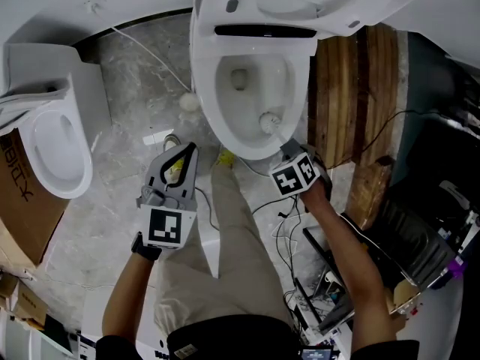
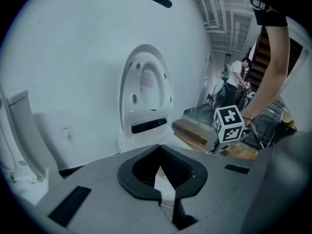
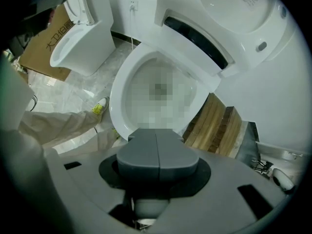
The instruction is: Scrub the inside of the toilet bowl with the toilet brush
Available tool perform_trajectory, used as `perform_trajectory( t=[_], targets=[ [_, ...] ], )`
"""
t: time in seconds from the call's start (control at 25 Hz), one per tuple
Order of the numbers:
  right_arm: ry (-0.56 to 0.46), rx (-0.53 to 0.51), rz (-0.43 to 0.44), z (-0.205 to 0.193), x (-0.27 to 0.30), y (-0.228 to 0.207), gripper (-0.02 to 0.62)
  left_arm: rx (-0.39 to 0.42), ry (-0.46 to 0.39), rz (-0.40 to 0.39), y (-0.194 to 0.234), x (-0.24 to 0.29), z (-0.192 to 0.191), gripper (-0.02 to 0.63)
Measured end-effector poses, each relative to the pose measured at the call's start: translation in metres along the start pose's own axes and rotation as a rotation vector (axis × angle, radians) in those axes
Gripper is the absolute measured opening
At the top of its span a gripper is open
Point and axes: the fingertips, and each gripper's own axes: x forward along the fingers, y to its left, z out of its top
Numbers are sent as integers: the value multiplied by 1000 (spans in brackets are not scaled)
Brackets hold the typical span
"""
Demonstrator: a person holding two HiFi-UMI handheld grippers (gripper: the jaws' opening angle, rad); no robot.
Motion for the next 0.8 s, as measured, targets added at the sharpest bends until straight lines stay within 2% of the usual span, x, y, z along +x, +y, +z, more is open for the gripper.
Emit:
perform_trajectory(
  t=[0.4,0.52,0.64,0.8],
  targets=[
    [-9,108,136,2,-5,24,158,3,9,-2,-3,-2,-4,18],
    [-7,169,194,4,-6,31,158,3,11,1,-3,-3,-4,18],
    [43,260,259,-5,-4,38,158,-3,14,2,-4,-1,-4,18],
    [-33,276,259,15,-2,36,158,-6,4,-6,-4,0,-5,18]
  ],
)
